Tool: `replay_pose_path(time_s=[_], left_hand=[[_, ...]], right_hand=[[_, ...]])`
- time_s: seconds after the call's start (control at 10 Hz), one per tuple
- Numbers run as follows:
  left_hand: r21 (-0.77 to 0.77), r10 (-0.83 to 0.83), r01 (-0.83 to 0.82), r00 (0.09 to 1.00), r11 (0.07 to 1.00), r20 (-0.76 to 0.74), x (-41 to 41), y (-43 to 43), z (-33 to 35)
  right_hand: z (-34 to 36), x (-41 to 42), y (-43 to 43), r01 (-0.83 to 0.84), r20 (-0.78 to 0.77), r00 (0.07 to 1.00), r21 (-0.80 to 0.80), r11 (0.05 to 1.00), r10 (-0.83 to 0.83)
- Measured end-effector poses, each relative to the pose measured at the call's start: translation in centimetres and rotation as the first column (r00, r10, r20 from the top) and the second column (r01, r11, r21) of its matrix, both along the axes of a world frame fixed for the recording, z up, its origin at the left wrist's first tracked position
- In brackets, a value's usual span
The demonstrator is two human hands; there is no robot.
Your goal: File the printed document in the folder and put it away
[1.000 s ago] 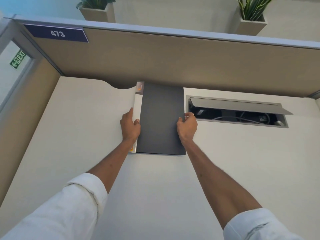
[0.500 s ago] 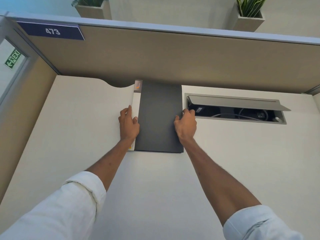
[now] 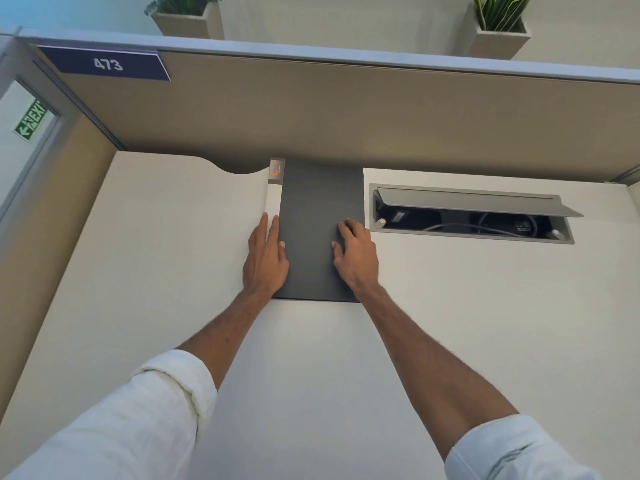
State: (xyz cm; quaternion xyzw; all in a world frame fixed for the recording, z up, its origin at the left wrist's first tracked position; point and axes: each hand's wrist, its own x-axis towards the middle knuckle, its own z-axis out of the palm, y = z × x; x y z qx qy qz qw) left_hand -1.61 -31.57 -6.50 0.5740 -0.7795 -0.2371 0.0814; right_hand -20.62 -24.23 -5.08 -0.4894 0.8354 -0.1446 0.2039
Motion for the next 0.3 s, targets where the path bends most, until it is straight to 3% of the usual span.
replay_pose_path(time_s=[0.3], left_hand=[[-0.142,-0.187,0.222,0.957,0.965,0.221,-1.2,3.4,4.1]], right_hand=[[3.7,-0.1,4.4,-0.075,-0.16,0.985,-0.06,0.995,0.064]])
